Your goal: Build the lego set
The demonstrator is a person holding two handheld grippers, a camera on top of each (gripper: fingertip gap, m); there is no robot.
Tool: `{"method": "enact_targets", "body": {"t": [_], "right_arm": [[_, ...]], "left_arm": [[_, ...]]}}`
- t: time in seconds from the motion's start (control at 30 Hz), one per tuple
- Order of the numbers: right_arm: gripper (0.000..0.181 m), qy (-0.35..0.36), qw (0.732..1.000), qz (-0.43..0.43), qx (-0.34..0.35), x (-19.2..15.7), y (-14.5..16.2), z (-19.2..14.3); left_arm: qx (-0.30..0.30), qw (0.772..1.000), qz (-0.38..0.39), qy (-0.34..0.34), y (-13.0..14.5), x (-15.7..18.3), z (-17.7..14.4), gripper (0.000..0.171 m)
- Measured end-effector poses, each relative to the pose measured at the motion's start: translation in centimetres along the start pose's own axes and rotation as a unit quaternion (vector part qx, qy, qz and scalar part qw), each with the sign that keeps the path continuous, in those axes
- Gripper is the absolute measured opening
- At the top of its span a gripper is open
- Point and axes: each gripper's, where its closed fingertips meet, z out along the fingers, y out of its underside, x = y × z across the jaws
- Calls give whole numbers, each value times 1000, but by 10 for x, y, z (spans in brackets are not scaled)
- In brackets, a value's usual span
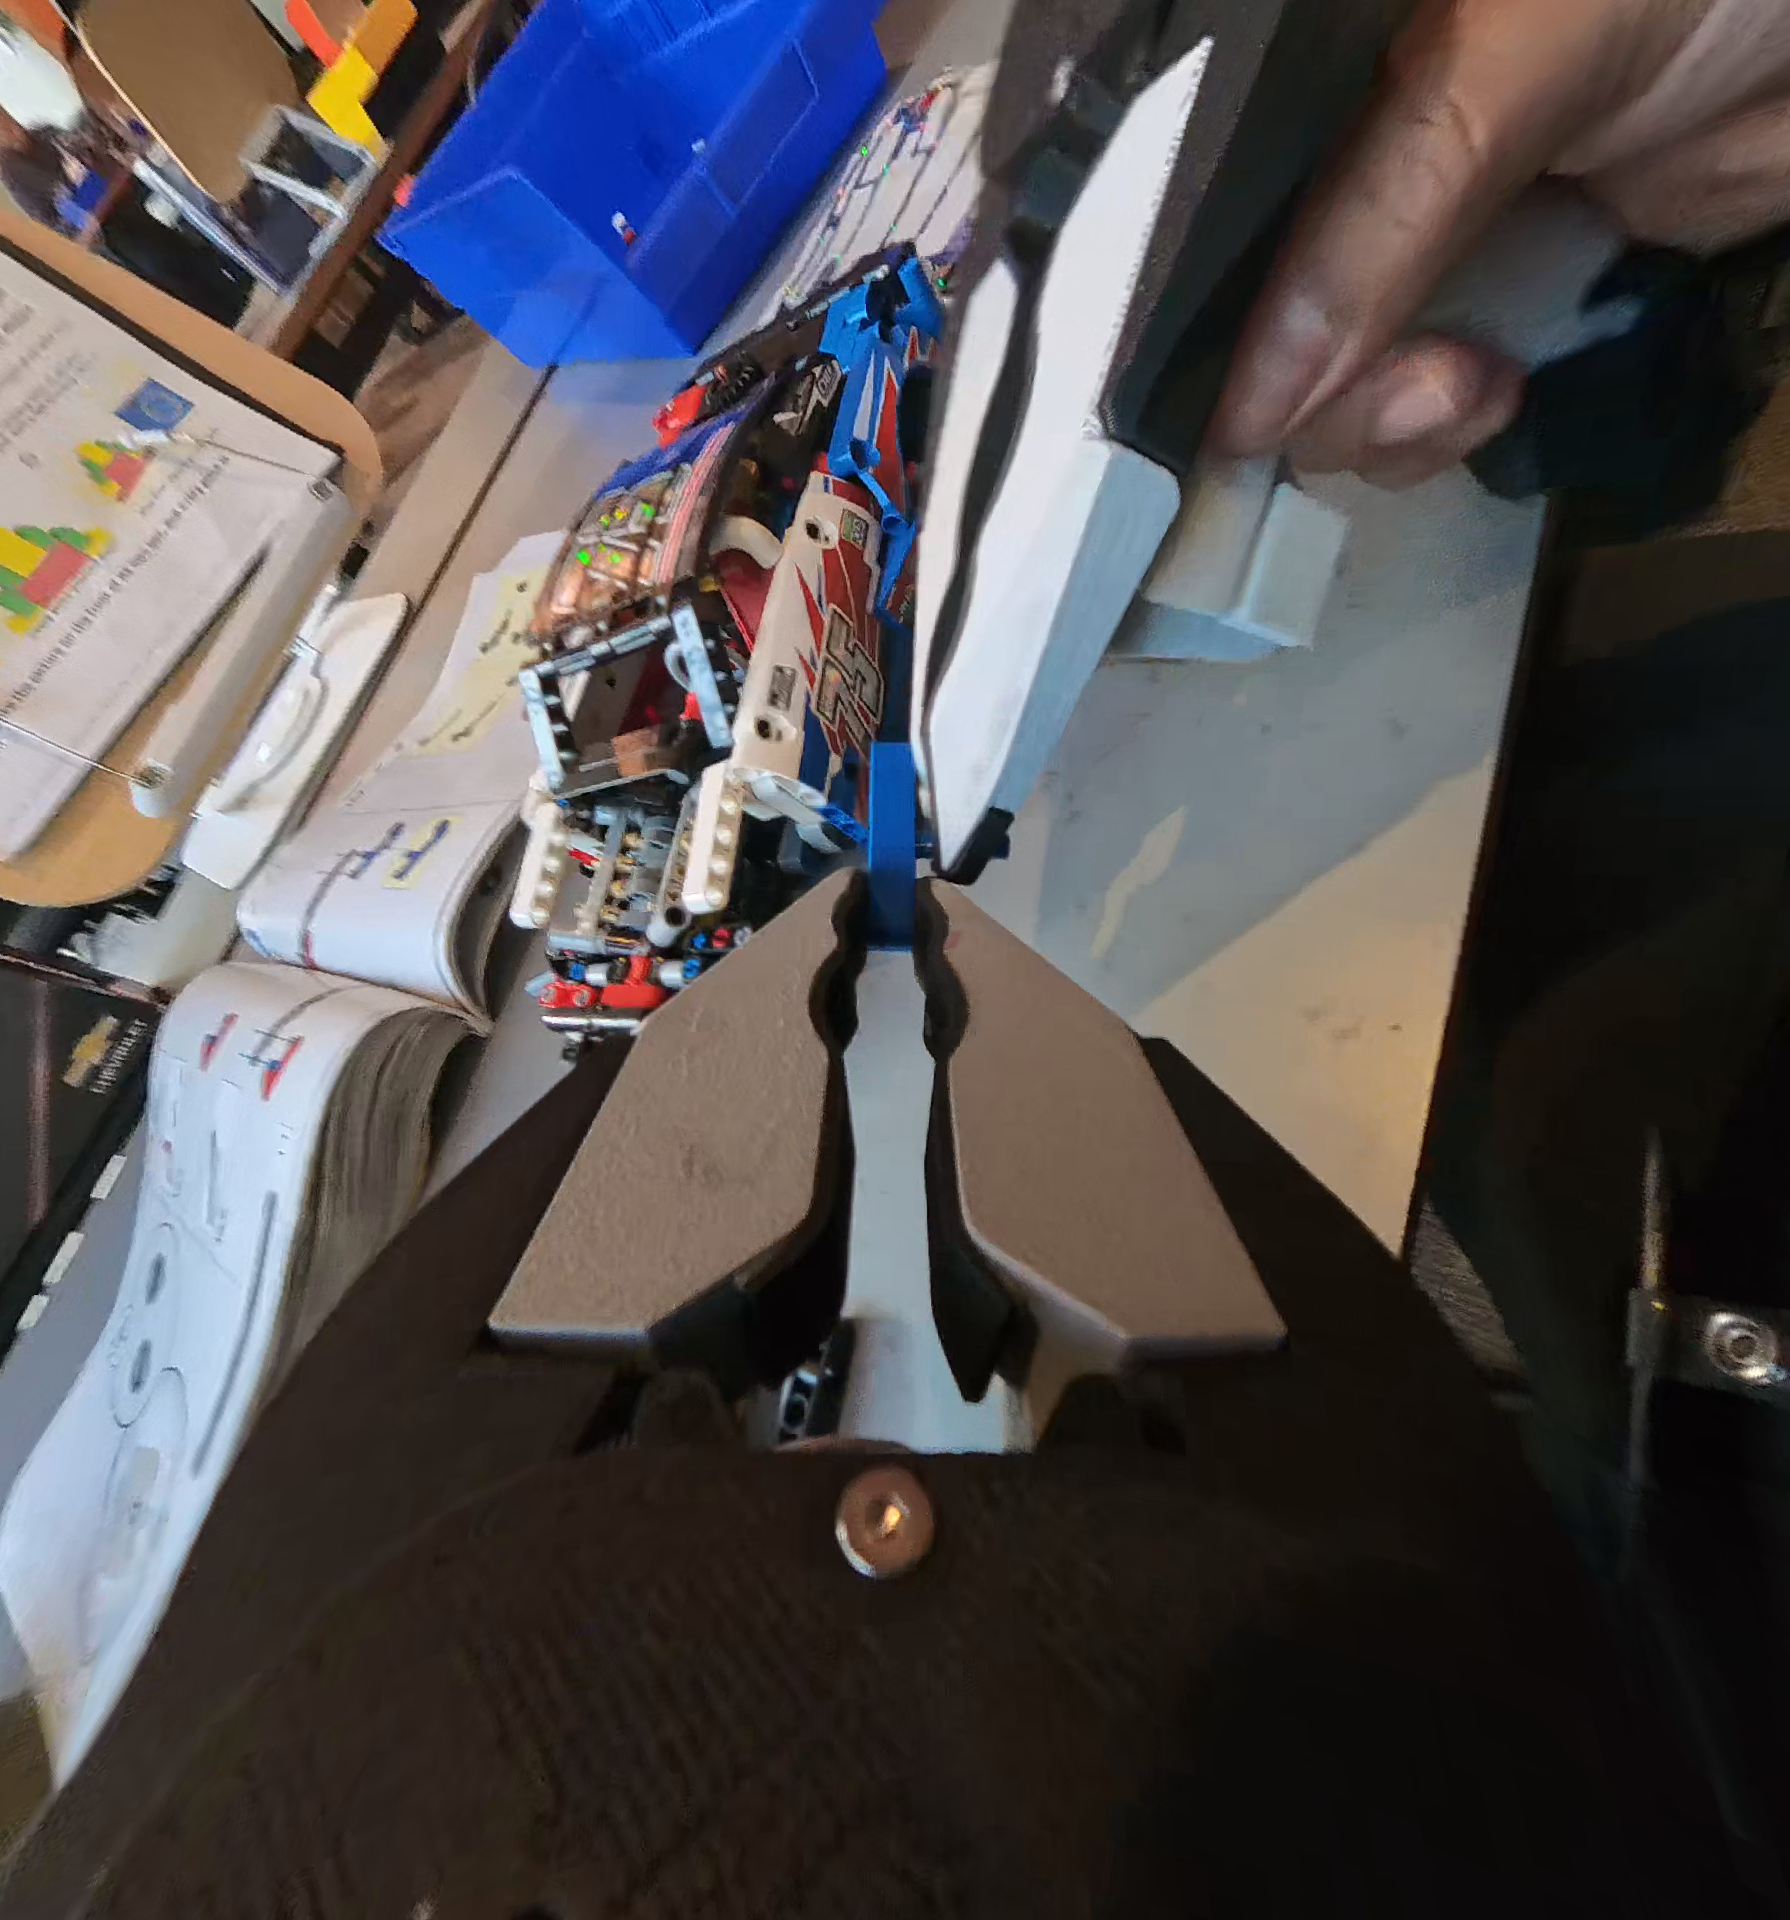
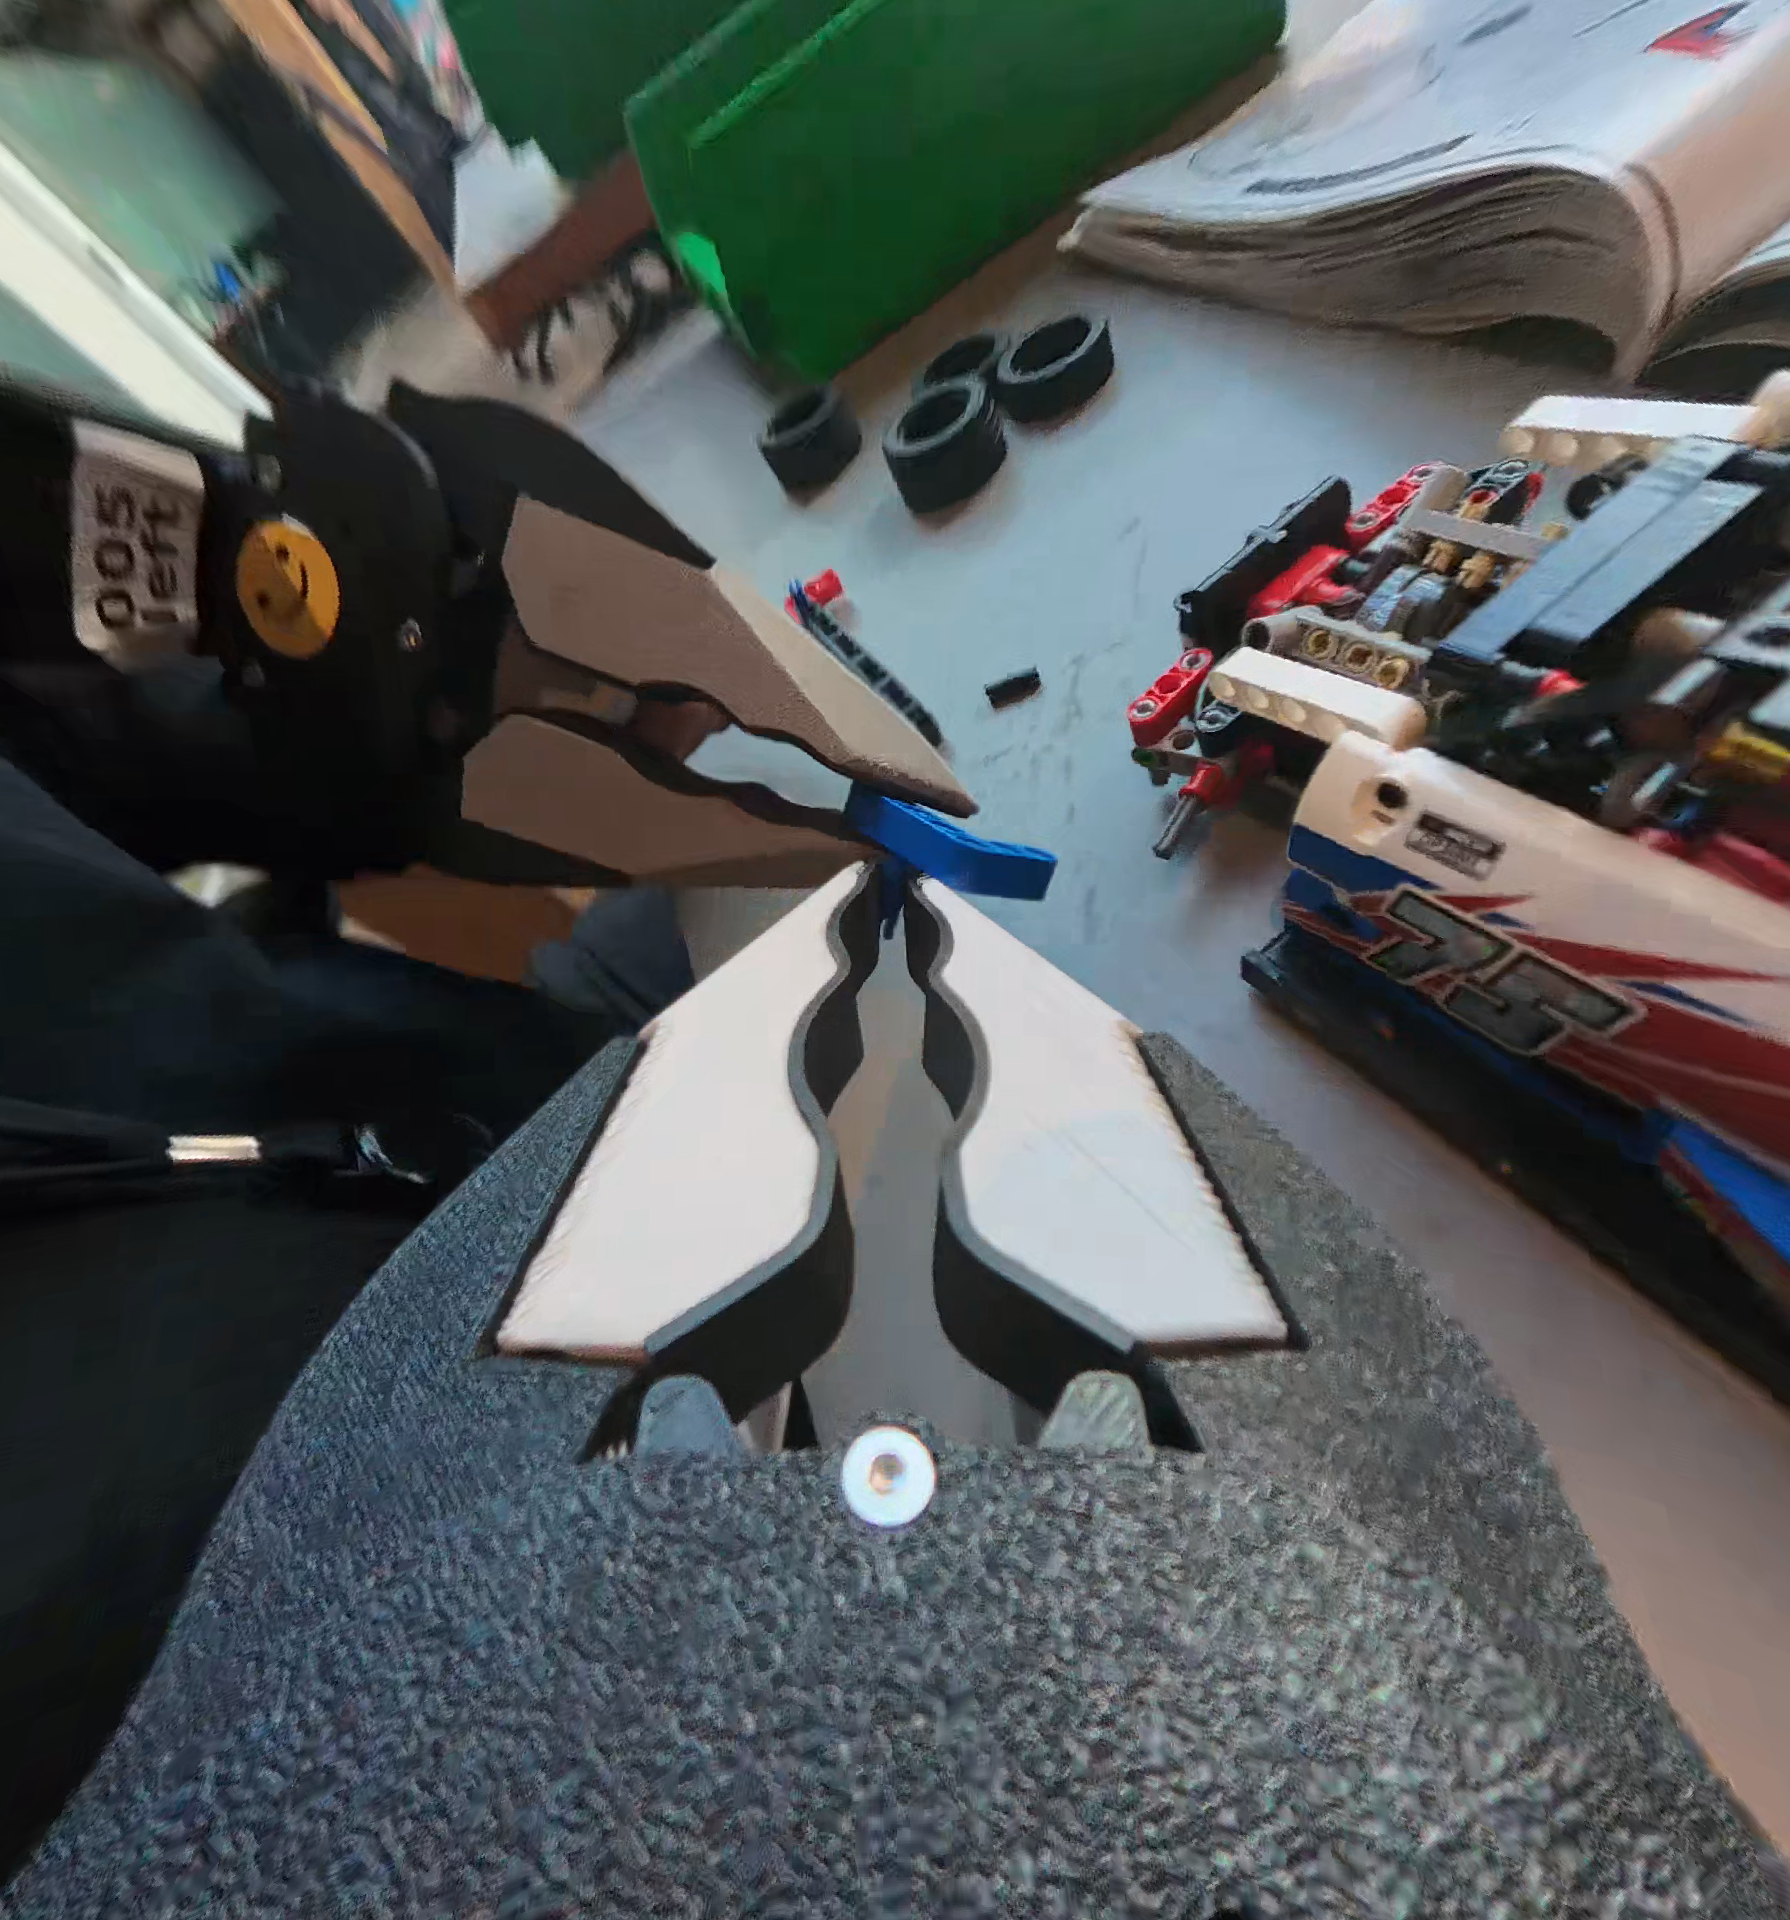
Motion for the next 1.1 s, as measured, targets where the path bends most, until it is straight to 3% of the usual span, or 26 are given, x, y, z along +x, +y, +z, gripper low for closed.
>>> {"method": "enact_targets", "body": {"t": [0.07, 0.1, 0.13, 0.17, 0.2, 0.23, 0.3, 0.37, 0.57, 0.83, 0.93, 1.1], "right_arm": [[2, 11, 995, -44, -90, 7, 17, 3], [1, 10, 981, -60, -183, 10, 44, 3], [2, -6, 976, -62, -208, 5, 56, 3], [2, -12, 973, -51, -223, 1, 59, 0], [3, 12, 976, -74, -206, 6, 47, -4], [3, 27, 982, -93, -161, 8, 24, -11], [3, 21, 988, -77, -129, 7, 2, -22], [4, 43, 987, -87, -127, 14, 3, -31], [4, 38, 995, -51, -81, 11, 21, -39], [4, 63, 993, -70, -69, 20, 19, -28], [4, 80, 988, -113, -73, 24, 23, -27], [4, 171, 960, -205, -82, 37, 24, -31]], "left_arm": [[-24, 1000, 0, 15, 11, 9, 8, 5], [-39, 998, 32, -48, 17, -4, 8, 5], [-48, 992, 61, -95, 20, -20, 5, 5], [-40, 995, 29, -85, 21, -24, 3, 5], [-16, 999, -12, -46, 15, -19, 1, 4], [-8, 1000, -5, -24, 13, -12, 0, 5], [-51, 997, 52, -4, 28, 3, 6, 6], [-86, 988, 128, 9, 43, 13, 11, 6], [-85, 956, 281, -5, 42, 14, 11, 6], [-96, 961, 256, 41, 39, 22, 7, 7], [-104, 968, 219, 58, 38, 21, 2, 19], [-102, 978, 156, 98, 35, 28, -9, 37]]}}
